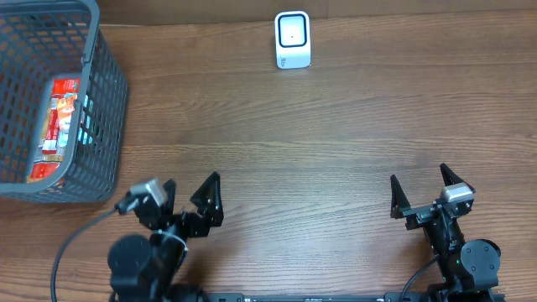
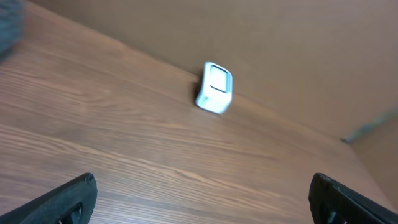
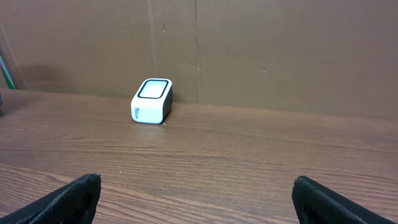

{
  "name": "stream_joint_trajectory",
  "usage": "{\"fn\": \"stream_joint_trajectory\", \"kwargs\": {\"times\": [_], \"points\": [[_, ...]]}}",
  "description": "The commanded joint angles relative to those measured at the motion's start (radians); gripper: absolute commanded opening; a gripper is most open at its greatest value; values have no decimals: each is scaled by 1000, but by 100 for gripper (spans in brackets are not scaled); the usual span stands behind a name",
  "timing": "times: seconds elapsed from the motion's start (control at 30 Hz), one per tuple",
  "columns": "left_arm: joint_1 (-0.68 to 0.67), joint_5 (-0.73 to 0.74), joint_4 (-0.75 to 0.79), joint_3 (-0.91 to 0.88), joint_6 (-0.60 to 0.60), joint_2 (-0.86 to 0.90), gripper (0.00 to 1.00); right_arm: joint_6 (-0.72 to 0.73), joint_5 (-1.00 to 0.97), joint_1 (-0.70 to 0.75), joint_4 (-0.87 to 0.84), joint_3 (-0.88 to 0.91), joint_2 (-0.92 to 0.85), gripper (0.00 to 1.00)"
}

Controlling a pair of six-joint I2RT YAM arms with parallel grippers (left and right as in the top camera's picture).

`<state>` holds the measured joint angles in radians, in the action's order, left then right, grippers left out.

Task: Scan the item barcode
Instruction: 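Swing the left gripper over to the grey basket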

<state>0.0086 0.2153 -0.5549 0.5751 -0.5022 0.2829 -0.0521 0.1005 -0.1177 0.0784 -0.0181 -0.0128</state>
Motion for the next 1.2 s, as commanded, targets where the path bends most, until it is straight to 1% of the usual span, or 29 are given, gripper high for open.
{"fn": "stream_joint_trajectory", "kwargs": {"times": [0.0, 0.07, 0.13, 0.17, 0.23, 0.3, 0.37, 0.43, 0.5, 0.53, 0.57, 0.6, 0.77, 0.9, 1.0, 1.07, 1.17], "points": [[4, 208, -21, 134, 29, 153, 100, -2, 6, 7, -4, 10, 10, 100], [4, 300, -78, 214, 56, 257, 100, -2, 6, 7, -4, 10, 10, 100], [4, 358, -170, 296, 104, 361, 100, -2, 6, 7, -4, 10, 10, 100], [4, 366, -245, 349, 138, 431, 100, -2, 6, 7, -4, 10, 10, 100], [4, 360, -312, 396, 143, 508, 100, -2, 6, 7, -4, 10, 10, 100], [4, 365, -335, 411, 132, 584, 100, -2, 6, 7, -4, 10, 10, 100], [4, 384, -343, 411, 87, 648, 100, -2, 6, 7, -4, 10, 10, 100], [4, 451, -353, 411, 64, 713, 100, -2, 6, 7, -4, 10, 10, 100], [4, 518, -375, 411, 84, 778, 100, -2, 6, 7, -4, 10, 10, 100], [4, 534, -378, 411, 88, 806, 74, -2, 6, 7, -4, 10, 10, 100], [4, 538, -378, 411, 88, 830, 37, -2, 6, 7, -4, 10, 10, 100], [4, 537, -378, 411, 87, 853, 4, -2, 6, 7, -4, 10, 10, 100], [2, 517, -380, 411, 109, 902, 4, -2, 6, 7, -4, 10, 10, 100], [-13, 437, -385, 412, 77, 895, 4, -2, 6, 7, -4, 10, 10, 100], [-16, 423, -387, 428, 72, 895, 4, -2, 6, 7, -4, 10, 10, 100], [-16, 402, -412, 474, 71, 895, 4, -2, 6, 7, -4, 10, 10, 100], [-17, 322, -504, 611, 72, 895, 4, -2, 6, 7, -4, 10, 10, 100]]}}
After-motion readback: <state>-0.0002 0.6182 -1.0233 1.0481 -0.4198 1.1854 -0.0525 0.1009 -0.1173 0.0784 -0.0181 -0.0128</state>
